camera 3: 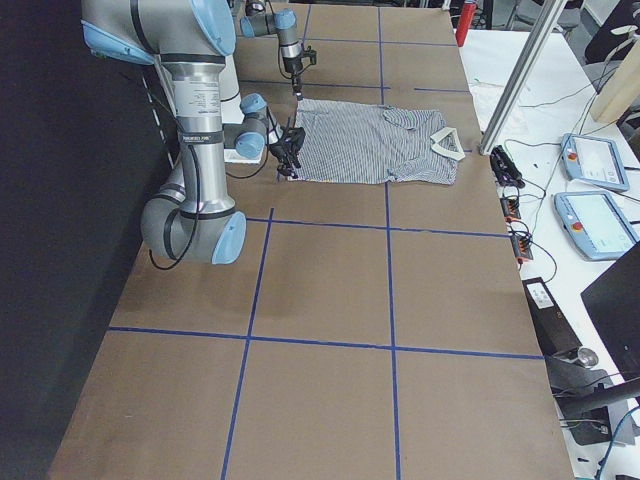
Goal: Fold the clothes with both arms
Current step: 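Align both grippers at the hem corners and close on the fabric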
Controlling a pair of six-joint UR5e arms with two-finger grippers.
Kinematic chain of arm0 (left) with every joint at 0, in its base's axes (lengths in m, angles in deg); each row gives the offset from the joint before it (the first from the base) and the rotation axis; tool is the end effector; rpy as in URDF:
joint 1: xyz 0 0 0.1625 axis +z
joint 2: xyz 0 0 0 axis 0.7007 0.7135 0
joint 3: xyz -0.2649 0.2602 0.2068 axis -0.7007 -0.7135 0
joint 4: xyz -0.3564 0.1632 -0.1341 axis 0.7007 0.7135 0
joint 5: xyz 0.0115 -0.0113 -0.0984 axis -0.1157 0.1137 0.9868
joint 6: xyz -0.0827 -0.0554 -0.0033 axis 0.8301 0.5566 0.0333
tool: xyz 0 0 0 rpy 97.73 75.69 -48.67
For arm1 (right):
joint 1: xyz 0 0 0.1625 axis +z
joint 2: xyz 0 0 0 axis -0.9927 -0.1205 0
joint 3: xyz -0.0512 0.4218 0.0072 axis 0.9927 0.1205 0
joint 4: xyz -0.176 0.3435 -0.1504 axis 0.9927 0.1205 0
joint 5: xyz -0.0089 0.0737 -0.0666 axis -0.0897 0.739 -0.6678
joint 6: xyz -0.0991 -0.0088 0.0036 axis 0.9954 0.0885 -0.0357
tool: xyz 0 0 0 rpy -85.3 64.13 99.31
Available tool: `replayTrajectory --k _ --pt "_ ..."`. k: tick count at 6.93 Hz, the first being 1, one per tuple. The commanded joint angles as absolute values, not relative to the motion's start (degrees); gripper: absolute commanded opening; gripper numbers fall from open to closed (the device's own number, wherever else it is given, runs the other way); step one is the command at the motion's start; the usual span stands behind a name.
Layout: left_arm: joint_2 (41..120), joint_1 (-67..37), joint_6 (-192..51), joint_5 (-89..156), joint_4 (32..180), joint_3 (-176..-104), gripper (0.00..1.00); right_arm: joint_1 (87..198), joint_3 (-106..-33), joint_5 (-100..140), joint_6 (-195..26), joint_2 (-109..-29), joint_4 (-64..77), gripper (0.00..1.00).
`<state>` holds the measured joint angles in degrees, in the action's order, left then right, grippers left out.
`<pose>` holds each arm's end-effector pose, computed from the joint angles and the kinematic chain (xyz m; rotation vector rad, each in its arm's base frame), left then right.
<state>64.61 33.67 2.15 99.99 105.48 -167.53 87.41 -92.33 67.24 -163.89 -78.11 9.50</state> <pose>0.4624 -0.2272 0.3454 0.1506 1.0074 -0.1424 -0.5170 -0.2069 0.3368 0.3179 -0.8132 0.3135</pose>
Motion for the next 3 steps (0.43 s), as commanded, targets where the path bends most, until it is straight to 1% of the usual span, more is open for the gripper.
replayTrajectory --k 1,3 --pt "64.49 33.67 2.15 99.98 105.54 -167.49 0.00 87.04 -92.15 67.03 -163.96 -78.14 9.59 0.53" --pt "64.49 33.67 2.06 99.98 105.54 -167.49 0.00 86.95 -91.97 67.03 -163.96 -78.14 9.59 0.53"
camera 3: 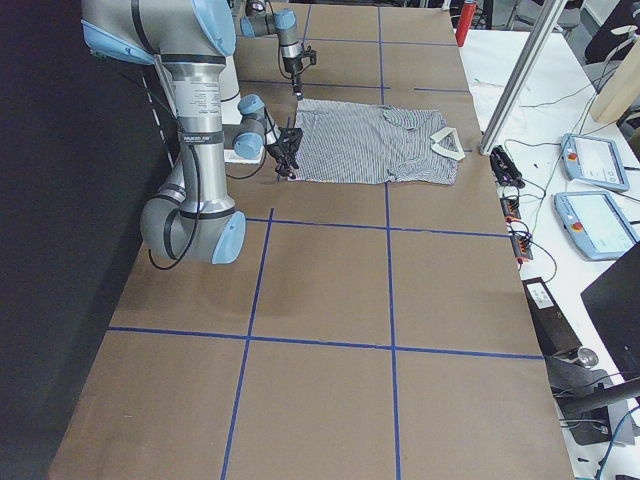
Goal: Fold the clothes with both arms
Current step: 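Align both grippers at the hem corners and close on the fabric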
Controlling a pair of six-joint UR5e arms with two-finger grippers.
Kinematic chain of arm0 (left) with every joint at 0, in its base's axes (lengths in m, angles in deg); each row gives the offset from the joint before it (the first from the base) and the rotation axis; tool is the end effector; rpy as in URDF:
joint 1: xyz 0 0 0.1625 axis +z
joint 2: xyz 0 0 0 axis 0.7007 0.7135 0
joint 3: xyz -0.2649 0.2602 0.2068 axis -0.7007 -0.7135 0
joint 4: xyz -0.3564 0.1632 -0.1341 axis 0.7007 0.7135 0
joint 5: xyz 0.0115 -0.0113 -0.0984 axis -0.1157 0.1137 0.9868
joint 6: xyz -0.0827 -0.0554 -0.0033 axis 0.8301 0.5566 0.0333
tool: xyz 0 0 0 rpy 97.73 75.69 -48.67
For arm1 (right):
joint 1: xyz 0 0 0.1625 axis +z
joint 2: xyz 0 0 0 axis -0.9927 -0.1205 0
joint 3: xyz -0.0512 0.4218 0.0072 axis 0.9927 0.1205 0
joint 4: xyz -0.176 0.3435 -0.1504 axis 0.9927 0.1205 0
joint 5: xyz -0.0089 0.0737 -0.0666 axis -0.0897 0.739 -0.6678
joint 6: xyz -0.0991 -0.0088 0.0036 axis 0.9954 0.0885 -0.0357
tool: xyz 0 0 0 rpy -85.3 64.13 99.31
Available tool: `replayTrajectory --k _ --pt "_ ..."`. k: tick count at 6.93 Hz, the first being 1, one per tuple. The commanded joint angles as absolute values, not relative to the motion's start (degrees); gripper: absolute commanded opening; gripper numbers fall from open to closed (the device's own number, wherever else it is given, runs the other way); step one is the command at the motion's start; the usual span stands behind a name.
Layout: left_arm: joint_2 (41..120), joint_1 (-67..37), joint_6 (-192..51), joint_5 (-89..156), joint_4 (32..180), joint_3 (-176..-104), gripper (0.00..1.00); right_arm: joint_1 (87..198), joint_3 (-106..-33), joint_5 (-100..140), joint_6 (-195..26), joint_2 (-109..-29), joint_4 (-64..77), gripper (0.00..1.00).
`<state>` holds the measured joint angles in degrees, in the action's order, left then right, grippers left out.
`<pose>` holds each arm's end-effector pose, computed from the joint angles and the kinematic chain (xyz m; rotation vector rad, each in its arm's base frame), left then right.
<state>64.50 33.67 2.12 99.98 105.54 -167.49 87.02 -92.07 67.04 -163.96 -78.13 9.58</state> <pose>0.4621 -0.2272 0.3465 0.1509 1.0057 -0.1421 -0.5193 -0.2038 0.3391 0.3183 -0.8080 0.3087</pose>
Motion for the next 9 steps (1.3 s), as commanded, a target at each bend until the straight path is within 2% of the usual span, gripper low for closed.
replayTrajectory --k 1,2,3,4,7,8,9 --pt "64.49 33.67 2.06 100.07 105.54 -167.49 0.00 86.95 -91.97 67.03 -163.96 -78.14 9.59 0.51" --pt "64.49 33.67 2.06 100.07 105.54 -167.49 0.00 86.86 -91.97 66.95 -164.57 -78.14 9.59 0.33" --pt "64.58 33.67 2.06 99.99 105.54 -167.49 0.00 86.95 -91.97 67.03 -164.49 -78.14 9.59 0.06" --pt "64.49 33.67 2.06 100.07 105.54 -167.49 0.00 86.95 -92.15 67.03 -164.49 -78.14 9.59 0.00" --pt "64.58 33.67 1.97 100.07 105.54 -167.66 0.00 87.47 -93.02 66.68 -164.14 -78.14 10.37 0.00" --pt "64.58 33.58 1.54 100.25 105.45 -168.18 0.00 87.74 -98.25 67.29 -163.79 -77.96 18.21 0.00" --pt "64.67 33.58 1.53 100.34 105.45 -168.19 0.00 87.30 -98.82 67.65 -163.78 -78.05 21.07 0.00"
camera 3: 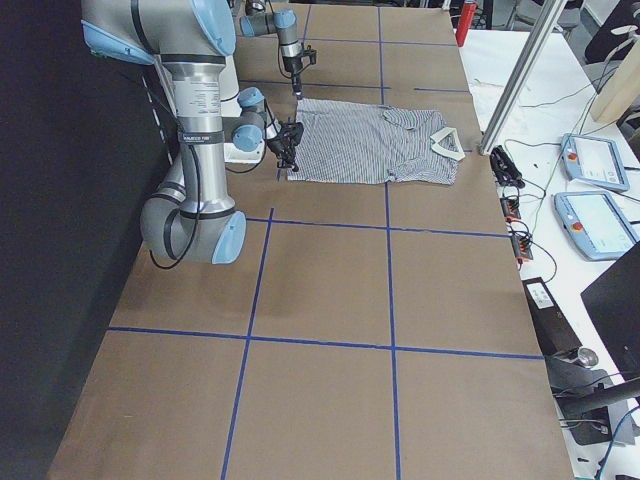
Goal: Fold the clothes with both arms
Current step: 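Align both grippers at the hem corners and close on the fabric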
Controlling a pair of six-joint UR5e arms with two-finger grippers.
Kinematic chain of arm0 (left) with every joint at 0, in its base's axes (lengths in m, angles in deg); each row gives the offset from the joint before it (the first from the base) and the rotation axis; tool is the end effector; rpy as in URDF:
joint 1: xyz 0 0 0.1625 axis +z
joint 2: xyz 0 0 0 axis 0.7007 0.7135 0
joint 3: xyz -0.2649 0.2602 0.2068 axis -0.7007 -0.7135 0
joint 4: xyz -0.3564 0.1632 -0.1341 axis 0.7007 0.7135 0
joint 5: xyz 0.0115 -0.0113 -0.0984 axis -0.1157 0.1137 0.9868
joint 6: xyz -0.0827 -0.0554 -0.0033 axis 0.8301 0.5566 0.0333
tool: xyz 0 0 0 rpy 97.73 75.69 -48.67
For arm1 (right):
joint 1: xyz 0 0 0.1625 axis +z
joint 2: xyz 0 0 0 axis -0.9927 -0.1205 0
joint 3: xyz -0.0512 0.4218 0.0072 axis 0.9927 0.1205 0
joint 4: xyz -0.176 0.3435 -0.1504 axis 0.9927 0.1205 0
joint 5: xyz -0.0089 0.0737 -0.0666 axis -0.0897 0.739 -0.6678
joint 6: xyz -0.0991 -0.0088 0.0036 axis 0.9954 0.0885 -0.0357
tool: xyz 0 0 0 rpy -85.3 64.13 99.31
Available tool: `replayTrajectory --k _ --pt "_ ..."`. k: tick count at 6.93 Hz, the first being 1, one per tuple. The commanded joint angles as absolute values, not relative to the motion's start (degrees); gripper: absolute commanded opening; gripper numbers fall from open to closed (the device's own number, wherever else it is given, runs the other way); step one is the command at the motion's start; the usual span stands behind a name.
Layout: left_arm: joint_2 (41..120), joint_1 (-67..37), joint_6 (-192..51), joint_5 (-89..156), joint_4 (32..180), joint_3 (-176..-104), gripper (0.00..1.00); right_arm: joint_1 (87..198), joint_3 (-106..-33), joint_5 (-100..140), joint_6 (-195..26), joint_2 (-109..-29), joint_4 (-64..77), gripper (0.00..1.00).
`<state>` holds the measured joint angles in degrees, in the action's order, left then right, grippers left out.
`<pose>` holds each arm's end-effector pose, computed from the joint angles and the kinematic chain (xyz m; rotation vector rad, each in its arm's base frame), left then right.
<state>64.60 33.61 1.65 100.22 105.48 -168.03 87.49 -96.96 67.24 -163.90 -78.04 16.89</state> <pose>0.4601 -0.2269 0.3414 0.1529 1.0155 -0.1333 -0.4972 -0.2062 0.3182 0.3213 -0.7664 0.3079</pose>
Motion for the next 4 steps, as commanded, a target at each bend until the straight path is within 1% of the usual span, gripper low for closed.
replayTrajectory --k 1,2,3,4 --pt "64.67 33.67 1.53 100.34 105.45 -168.10 0.00 87.04 -96.65 67.65 -163.78 -77.35 20.75 0.38" --pt "64.67 33.67 1.53 100.34 105.45 -168.01 0.00 85.91 -96.11 67.39 -164.31 -77.17 19.88 0.70" --pt "64.76 33.67 1.44 100.42 105.45 -167.93 0.00 85.55 -93.23 67.12 -164.49 -77.08 17.26 0.60" --pt "64.76 33.67 1.53 100.42 105.45 -167.84 0.00 85.54 -92.42 66.86 -164.05 -77.08 15.06 0.59"
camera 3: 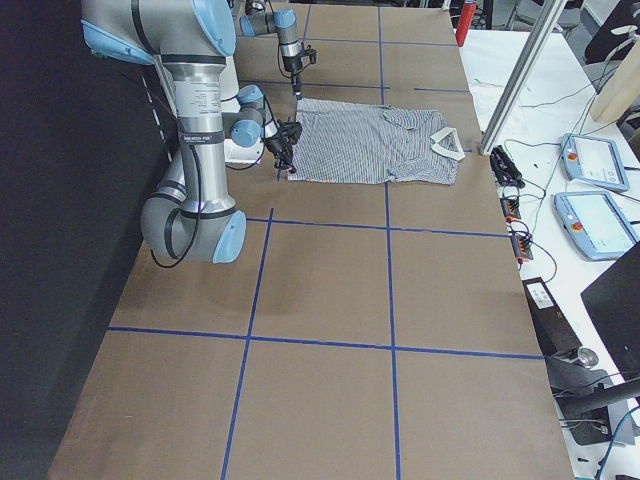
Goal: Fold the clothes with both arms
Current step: 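Align both grippers at the hem corners and close on the fabric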
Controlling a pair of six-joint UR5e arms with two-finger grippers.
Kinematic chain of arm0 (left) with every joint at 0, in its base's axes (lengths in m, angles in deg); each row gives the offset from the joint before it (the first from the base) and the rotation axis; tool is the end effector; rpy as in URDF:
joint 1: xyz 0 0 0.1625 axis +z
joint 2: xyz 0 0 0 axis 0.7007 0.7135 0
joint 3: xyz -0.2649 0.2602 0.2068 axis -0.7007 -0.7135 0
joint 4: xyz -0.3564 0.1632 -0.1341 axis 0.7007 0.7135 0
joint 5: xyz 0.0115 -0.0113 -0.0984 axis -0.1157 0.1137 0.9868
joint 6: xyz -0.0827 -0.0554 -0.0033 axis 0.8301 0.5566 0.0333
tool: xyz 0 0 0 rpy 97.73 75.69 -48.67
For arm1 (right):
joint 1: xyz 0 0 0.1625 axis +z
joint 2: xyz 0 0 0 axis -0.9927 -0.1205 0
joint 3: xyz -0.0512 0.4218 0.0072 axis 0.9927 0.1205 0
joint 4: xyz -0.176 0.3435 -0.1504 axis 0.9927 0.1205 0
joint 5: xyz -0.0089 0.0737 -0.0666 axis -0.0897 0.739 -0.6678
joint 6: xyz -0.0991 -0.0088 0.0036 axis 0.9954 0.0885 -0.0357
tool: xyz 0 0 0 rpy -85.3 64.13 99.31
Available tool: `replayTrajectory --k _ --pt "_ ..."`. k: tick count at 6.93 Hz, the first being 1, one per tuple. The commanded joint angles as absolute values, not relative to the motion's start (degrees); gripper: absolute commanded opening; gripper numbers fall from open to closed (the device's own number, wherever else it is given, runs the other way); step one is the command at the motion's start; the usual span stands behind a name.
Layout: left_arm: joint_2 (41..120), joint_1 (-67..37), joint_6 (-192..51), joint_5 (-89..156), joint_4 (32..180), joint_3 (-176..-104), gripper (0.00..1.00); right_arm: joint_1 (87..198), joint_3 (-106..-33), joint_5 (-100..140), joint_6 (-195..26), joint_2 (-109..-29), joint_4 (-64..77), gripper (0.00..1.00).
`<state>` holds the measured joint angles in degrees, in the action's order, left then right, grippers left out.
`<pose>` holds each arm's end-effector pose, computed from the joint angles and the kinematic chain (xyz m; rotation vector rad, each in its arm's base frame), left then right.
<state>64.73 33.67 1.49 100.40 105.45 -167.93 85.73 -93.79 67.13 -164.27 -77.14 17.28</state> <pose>0.4612 -0.2263 0.3411 0.1510 1.0157 -0.1282 -0.5198 -0.1917 0.3350 0.3122 -0.7257 0.2786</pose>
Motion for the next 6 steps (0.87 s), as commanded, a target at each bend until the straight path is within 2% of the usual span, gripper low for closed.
replayTrajectory --k 1,3,4,5,6 --pt "64.76 33.76 1.44 100.42 105.54 -167.75 0.00 85.54 -92.41 66.86 -164.05 -77.26 15.04 0.57" --pt "64.67 33.76 1.53 100.42 105.54 -167.66 0.00 85.45 -92.24 66.86 -164.22 -77.17 15.04 0.48" --pt "64.76 33.67 1.53 100.42 105.54 -167.66 0.00 85.45 -92.32 66.86 -164.31 -77.08 15.04 0.27" --pt "64.76 33.76 1.53 100.42 105.54 -167.75 0.00 85.54 -92.41 66.77 -164.49 -77.08 14.95 0.02" --pt "64.93 33.76 1.53 100.42 105.54 -167.75 0.00 85.72 -92.59 66.77 -164.49 -77.08 14.95 0.00"
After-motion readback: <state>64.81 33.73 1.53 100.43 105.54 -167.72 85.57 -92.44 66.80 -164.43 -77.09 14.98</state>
